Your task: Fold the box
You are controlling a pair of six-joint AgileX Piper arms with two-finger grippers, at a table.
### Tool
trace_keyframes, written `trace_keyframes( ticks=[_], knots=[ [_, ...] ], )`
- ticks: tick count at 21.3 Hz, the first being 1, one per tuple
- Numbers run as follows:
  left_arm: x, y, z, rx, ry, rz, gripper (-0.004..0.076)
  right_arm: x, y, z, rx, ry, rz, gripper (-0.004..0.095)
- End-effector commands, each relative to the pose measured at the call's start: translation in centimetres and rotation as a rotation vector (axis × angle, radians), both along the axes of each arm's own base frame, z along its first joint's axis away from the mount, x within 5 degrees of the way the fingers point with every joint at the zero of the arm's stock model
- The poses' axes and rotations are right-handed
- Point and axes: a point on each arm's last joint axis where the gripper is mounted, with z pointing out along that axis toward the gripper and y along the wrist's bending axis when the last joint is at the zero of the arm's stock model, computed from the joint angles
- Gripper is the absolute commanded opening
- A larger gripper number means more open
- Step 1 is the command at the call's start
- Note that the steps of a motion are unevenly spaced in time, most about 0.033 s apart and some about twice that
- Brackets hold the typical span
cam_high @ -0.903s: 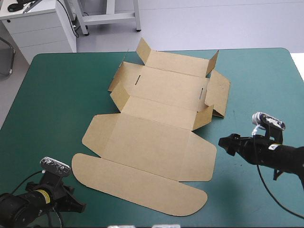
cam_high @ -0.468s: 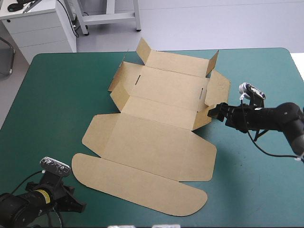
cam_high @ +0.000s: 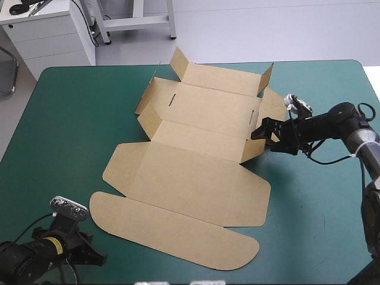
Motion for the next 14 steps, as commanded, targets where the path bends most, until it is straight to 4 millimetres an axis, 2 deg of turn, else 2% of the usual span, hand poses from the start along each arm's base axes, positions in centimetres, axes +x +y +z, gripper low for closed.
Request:
trace_keyframes(
  ticks=[1, 6, 10, 12, 14],
  knots=[
    [0.4, -0.2, 0.8, -0.028, -0.045, 0.005, -0.0008, 0.2, 0.3, 1.5, 0.051, -0.028, 0.011, 0.0737],
    [0.4, -0.2, 0.8, -0.028, -0.045, 0.005, -0.0008, 0.7, 0.9, 0.4, 0.071, -0.009, 0.019, 0.0737],
    [0.4, -0.2, 0.8, -0.028, -0.045, 0.005, -0.0008, 1.1, 2.7, -0.3, 0.042, -0.044, 0.055, 0.0718],
    [0.4, -0.2, 0.8, -0.028, -0.045, 0.005, -0.0008, 1.3, 3.2, -0.4, 0.031, -0.061, 0.049, 0.0632],
    [0.4, -0.2, 0.8, -0.028, -0.045, 0.005, -0.0008, 1.3, 3.2, -0.4, 0.028, -0.062, 0.049, 0.0452]
  ],
)
